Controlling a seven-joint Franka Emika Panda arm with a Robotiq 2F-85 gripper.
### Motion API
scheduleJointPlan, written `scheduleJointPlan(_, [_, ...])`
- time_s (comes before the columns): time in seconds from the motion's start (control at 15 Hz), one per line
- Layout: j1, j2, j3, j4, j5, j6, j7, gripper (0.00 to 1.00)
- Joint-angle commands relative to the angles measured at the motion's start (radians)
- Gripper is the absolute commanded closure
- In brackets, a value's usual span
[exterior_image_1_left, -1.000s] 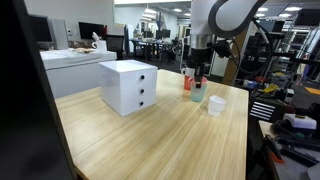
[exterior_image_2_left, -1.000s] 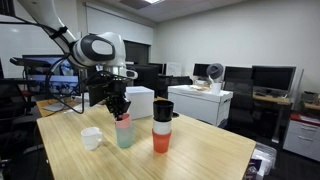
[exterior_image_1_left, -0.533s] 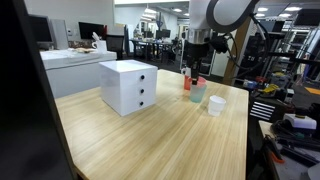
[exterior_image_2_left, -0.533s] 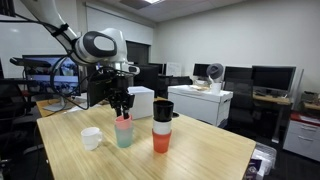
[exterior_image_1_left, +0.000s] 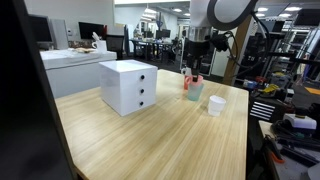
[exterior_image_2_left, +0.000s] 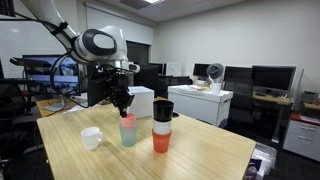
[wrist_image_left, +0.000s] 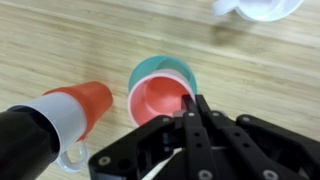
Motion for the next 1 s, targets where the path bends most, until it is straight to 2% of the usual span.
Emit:
scheduleJointPlan(0.0, [-0.005, -0.069, 0.004, -0.021, 0.027, -0.017, -0.012, 0.95])
scheduleJointPlan(0.6, [0.033, -0.258, 0.020, -0.069, 0.151, -0.054, -0.084, 0.95])
scheduleJointPlan(0.93, [0.070, -0.326, 0.033, -0.176, 0.167, -0.033, -0.105, 0.96])
